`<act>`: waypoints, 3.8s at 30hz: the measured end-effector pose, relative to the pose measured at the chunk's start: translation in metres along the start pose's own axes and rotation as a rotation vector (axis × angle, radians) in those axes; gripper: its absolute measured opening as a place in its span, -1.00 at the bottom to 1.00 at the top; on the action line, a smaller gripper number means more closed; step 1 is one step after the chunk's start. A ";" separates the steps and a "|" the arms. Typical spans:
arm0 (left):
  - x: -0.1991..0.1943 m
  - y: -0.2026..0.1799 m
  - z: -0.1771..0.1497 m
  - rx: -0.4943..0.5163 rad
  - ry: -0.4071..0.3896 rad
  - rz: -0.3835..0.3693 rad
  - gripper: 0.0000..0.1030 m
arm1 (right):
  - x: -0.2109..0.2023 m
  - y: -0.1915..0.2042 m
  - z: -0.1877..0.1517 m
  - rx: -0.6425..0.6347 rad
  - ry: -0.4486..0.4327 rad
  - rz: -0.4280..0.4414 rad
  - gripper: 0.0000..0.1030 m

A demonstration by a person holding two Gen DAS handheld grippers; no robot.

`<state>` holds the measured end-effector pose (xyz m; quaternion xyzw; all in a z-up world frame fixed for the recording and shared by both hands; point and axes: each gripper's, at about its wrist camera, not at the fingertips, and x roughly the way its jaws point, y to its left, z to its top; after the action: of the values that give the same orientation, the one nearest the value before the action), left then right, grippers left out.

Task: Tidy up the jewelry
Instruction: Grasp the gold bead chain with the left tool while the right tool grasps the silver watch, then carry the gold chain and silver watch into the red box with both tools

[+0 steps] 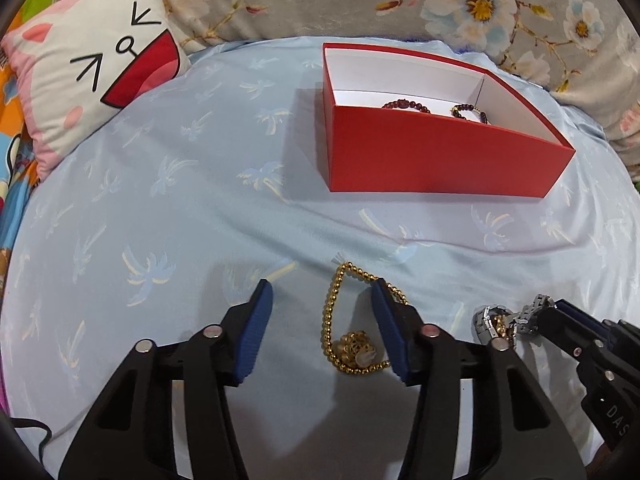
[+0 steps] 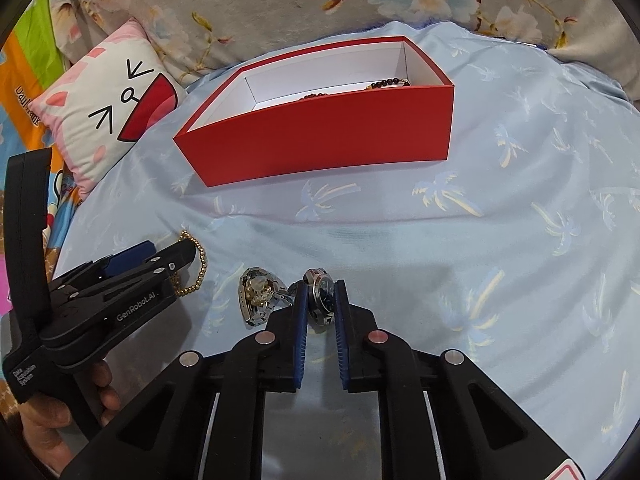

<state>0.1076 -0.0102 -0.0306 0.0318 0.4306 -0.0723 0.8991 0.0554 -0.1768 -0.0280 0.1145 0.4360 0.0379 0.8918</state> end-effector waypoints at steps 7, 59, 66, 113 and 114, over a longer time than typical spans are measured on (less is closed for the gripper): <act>-0.001 -0.001 0.000 0.004 -0.011 -0.052 -0.94 | 0.000 0.002 -0.001 -0.010 -0.009 -0.009 -0.77; -0.098 -0.040 0.070 0.080 -0.184 -0.157 -0.94 | -0.080 -0.007 0.071 0.029 -0.230 0.046 -0.86; -0.083 -0.049 0.095 0.095 -0.195 -0.144 -0.93 | -0.066 -0.015 0.104 0.037 -0.237 0.037 -0.86; 0.066 -0.066 0.188 0.102 -0.084 -0.041 -0.93 | 0.079 -0.030 0.199 0.049 -0.097 -0.040 -0.85; 0.067 -0.066 0.187 0.101 -0.081 -0.040 -0.93 | 0.079 -0.030 0.199 0.047 -0.097 -0.041 -0.85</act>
<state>0.2830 -0.1042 0.0350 0.0656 0.3902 -0.1131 0.9114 0.2595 -0.2268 0.0222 0.1284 0.3955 0.0037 0.9094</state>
